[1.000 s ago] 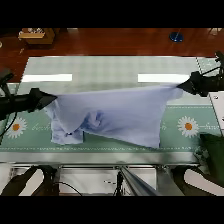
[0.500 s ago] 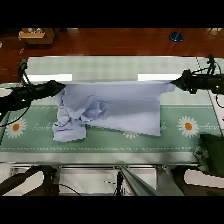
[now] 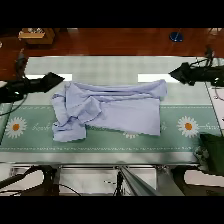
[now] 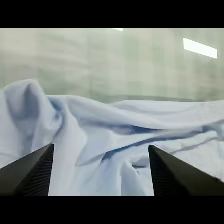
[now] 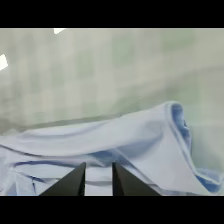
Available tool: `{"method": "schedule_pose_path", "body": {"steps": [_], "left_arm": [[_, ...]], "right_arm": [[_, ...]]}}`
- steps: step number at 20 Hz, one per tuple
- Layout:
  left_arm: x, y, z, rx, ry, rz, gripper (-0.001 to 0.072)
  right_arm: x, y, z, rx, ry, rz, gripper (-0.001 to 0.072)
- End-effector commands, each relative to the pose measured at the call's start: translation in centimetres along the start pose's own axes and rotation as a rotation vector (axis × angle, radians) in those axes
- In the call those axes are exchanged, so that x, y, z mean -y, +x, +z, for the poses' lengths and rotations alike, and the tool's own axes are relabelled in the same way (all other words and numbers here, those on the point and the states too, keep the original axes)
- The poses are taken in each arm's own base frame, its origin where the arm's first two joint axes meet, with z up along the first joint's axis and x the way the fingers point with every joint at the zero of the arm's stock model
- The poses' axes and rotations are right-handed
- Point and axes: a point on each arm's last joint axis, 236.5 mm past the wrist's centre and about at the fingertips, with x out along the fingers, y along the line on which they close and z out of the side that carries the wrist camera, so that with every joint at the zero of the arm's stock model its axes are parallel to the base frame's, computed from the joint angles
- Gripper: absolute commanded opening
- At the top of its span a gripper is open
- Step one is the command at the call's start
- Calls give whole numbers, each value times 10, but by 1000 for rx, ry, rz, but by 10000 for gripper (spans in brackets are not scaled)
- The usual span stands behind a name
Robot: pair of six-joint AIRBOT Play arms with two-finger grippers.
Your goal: Fold the shirts.
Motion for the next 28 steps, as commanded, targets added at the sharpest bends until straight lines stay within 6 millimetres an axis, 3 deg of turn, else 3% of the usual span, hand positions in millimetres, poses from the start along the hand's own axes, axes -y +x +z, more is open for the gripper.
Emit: {"method": "schedule_pose_path", "body": {"steps": [1,3,4,5,6,8,9,12,15,19,23,28], "left_arm": [[-19,-68,2,-154,23,27,586],[-59,-111,-40,-359,-68,176,555],[-71,-125,-64,-447,-130,227,556],[-76,-127,-78,-467,-202,246,564],[-72,-125,-94,-506,-231,224,600],[-60,-116,-133,-622,-240,162,603],[-55,-110,-151,-669,-249,141,698],[-58,-103,-193,-789,-205,149,715],[-78,-98,-205,-814,-140,240,715],[-99,-85,-190,-735,-73,318,715],[-79,-56,-190,-726,-25,218,711],[-71,-35,-230,-892,-34,153,699]], "right_arm": [[-15,-68,3,-60,-136,-29,263],[28,-104,-27,-189,-189,-247,296],[50,-118,-41,-256,-189,-355,371],[65,-126,-46,-262,-147,-423,372],[69,-124,-51,-275,-132,-425,372],[75,-114,-71,-324,-99,-398,374],[77,-107,-83,-355,-86,-372,375],[86,-87,-115,-413,-54,-306,375],[88,-71,-134,-428,-33,-249,375],[94,-62,-151,-449,-22,-230,374],[97,-59,-160,-462,-5,-228,375],[85,-56,-159,-455,14,-178,375]]}}
